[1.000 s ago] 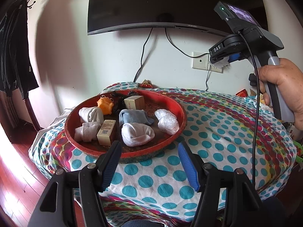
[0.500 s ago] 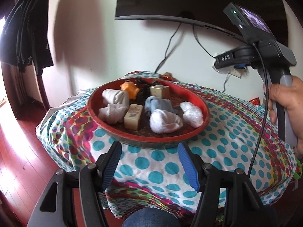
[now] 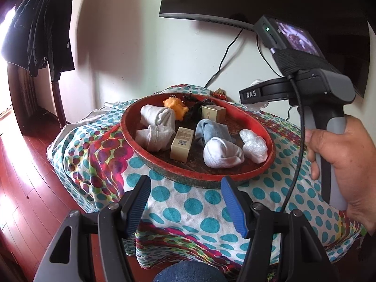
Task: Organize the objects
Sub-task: 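Carry the plastic bundle over the red tray with the right gripper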
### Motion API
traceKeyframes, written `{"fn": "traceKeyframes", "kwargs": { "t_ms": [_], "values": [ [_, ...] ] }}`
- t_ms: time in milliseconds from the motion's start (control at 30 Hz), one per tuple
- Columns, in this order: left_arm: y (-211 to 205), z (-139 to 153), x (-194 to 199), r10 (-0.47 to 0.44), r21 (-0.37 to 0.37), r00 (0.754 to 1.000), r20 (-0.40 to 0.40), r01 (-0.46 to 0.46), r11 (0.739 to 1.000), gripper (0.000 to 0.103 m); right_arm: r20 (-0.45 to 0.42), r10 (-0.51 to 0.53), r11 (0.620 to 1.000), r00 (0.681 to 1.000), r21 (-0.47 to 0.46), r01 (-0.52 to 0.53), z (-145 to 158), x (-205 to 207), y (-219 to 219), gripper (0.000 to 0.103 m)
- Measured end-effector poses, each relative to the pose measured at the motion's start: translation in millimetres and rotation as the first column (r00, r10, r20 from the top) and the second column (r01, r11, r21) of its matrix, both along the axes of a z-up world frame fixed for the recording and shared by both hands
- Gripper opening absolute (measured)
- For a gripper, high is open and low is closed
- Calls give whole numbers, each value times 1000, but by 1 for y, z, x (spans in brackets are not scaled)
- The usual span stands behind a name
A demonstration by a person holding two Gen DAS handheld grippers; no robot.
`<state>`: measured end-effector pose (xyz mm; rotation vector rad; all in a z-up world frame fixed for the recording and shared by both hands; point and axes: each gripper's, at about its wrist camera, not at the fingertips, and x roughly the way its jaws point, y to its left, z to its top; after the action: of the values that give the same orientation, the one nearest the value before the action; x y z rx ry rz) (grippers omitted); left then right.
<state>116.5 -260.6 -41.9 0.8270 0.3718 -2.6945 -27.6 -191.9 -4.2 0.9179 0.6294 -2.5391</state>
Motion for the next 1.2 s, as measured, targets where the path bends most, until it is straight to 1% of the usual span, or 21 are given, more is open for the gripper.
{"fn": "traceKeyframes", "kwargs": {
  "t_ms": [100, 400, 533, 633, 733, 900, 1067, 1200],
  "values": [
    [-2, -2, -2, 0, 11, 1000, 5, 0, 1000, 64, 24, -17, 1000, 1000, -2, 17, -8, -11, -3, 43],
    [-5, -2, -7, -2, 1, 1000, -3, 2, 1000, 64, 113, -86, 996, 990, -20, 88, -33, -59, 2, 43],
    [-6, -4, -9, -3, 14, 1000, 3, 3, 1000, 64, 136, -87, 996, 987, -18, 91, -45, -67, -6, 43],
    [-6, -4, -10, -3, 10, 1000, 6, 3, 1000, 64, 149, -83, 996, 985, -20, 87, -53, -71, -11, 43],
    [-6, -5, -11, -7, 17, 1000, 9, 7, 1000, 64, 164, -84, 996, 983, -29, 90, -58, -74, -13, 43],
    [-9, -8, -14, -5, 35, 1000, 22, 4, 999, 64, 185, -90, 995, 979, -19, 95, -68, -82, -15, 43],
    [-10, -10, -15, -3, 47, 1000, 28, 2, 999, 64, 193, -90, 996, 977, -10, 94, -69, -87, -16, 43],
    [-7, -11, -15, -8, 43, 999, 32, 7, 999, 64, 210, -94, 995, 973, -14, 99, -71, -90, -15, 45]
  ]
}}
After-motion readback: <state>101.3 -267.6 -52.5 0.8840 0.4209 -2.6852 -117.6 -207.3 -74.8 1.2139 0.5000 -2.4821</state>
